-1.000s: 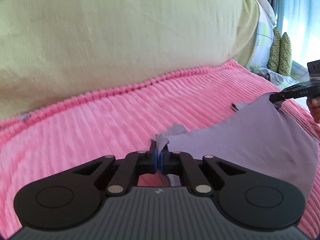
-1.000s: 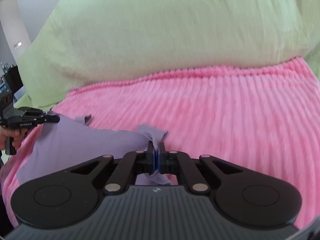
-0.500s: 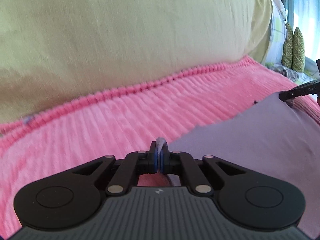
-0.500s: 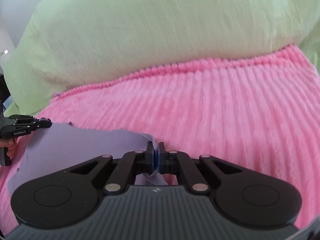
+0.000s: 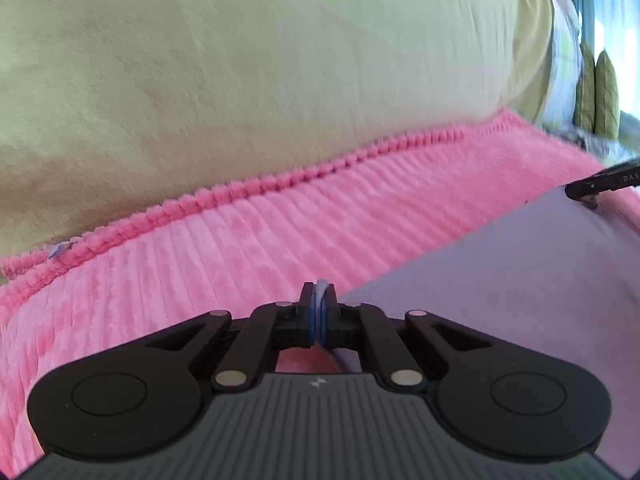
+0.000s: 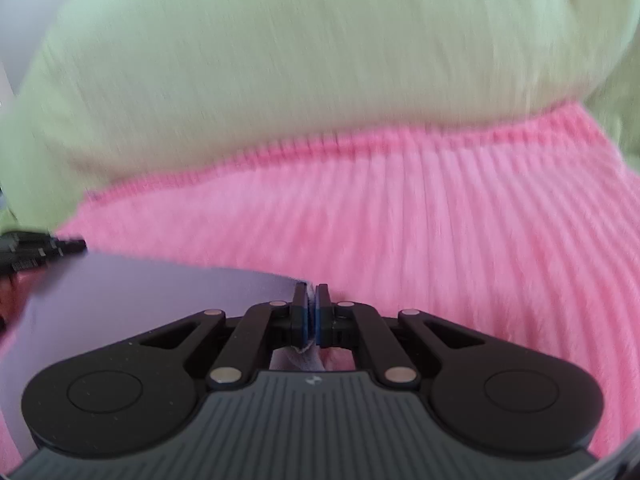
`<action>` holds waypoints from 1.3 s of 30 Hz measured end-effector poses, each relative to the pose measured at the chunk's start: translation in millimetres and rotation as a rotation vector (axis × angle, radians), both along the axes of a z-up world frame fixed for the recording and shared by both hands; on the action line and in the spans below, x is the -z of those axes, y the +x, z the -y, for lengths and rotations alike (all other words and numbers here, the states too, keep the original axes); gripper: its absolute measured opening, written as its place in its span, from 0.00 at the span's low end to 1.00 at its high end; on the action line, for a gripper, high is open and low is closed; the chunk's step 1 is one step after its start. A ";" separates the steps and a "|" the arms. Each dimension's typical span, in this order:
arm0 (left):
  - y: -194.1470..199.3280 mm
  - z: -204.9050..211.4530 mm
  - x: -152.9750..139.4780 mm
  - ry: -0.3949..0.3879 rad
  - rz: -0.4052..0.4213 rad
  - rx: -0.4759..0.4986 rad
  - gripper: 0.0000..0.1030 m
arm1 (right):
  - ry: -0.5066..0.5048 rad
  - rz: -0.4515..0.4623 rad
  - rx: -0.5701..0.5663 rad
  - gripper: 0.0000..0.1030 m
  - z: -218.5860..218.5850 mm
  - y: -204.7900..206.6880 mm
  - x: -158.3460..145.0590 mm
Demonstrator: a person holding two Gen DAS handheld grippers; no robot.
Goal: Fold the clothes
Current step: 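Open both grippers and release the T-shirt edge, then grasp the T-shirt edge with the left gripper while the right gripper grasps the other end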
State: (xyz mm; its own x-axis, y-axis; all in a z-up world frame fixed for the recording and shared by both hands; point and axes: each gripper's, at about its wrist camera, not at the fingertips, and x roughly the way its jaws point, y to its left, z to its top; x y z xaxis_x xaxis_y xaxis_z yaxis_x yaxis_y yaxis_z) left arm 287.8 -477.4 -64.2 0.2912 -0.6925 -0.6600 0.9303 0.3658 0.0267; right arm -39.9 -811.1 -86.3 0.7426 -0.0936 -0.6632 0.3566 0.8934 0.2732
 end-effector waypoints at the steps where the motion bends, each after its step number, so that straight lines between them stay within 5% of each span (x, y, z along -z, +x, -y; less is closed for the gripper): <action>1: 1.1 -0.3 3.1 0.007 -0.003 -0.006 0.01 | 0.006 -0.006 -0.001 0.00 0.4 0.3 4.8; 4: 4.3 -6.7 1.8 0.013 0.012 -0.059 0.10 | 0.032 0.022 0.037 0.05 6.0 -5.8 3.5; 10: -4.5 -15.2 -28.4 0.024 0.135 -0.055 0.10 | -0.166 0.074 0.162 0.10 -19.3 -45.2 -30.2; 13: -23.3 1.8 -58.8 -0.016 0.115 0.107 0.35 | -0.084 0.172 0.200 0.13 -46.1 -83.1 -43.0; 18: -60.9 55.7 -72.4 -0.041 0.041 0.389 0.40 | 0.132 0.314 0.249 0.23 -116.2 -154.7 -33.6; 23: -97.4 119.9 -61.5 0.004 0.023 0.586 0.45 | 0.426 0.335 0.325 0.27 -163.9 -200.1 11.4; 32: -127.3 203.7 -19.8 0.173 0.057 0.813 0.51 | 0.381 0.332 0.340 0.30 -181.1 -195.6 30.9; 39: -108.5 238.5 0.4 0.331 -0.115 0.895 0.51 | 0.394 0.369 0.362 0.32 -184.2 -192.9 38.2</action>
State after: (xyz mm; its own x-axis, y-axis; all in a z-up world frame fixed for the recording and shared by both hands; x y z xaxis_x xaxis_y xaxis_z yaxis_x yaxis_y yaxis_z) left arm 179.3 -715.9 -64.6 -0.3335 -0.4006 -0.8534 0.8645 -0.4910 -0.1074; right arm -232.8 -626.9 -124.5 0.8954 -0.1826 -0.4060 0.4362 0.5425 0.7179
